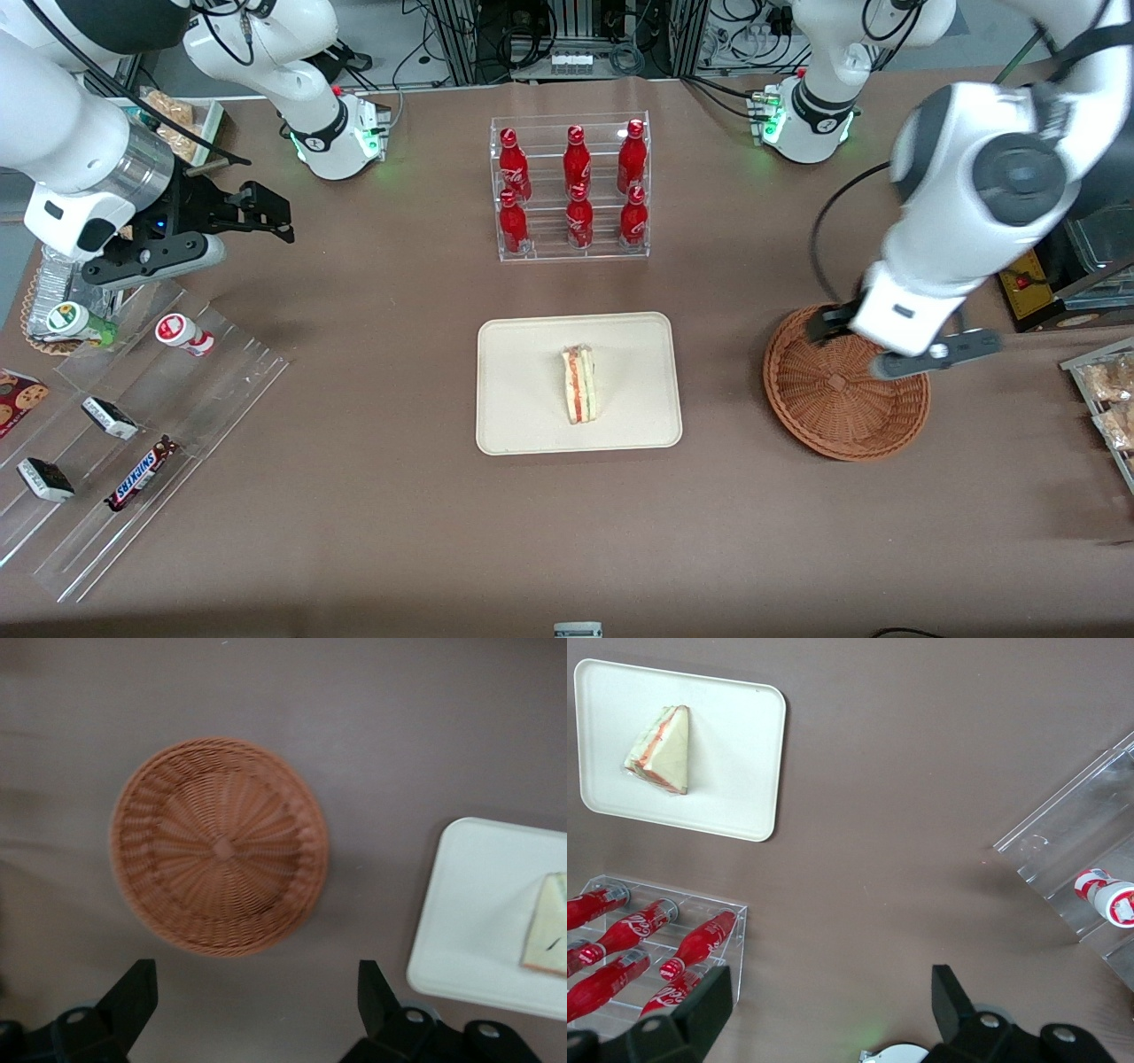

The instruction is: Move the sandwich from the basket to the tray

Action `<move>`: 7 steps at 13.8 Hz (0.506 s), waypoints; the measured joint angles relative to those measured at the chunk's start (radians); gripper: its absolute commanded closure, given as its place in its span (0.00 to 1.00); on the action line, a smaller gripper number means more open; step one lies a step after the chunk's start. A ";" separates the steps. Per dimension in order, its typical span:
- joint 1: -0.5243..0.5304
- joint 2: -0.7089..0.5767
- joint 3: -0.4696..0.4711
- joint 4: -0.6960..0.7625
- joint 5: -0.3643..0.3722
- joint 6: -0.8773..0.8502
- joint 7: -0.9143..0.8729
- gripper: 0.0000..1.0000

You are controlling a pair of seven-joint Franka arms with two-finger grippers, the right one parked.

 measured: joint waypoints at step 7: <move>0.177 -0.148 -0.001 -0.008 -0.058 -0.151 0.357 0.00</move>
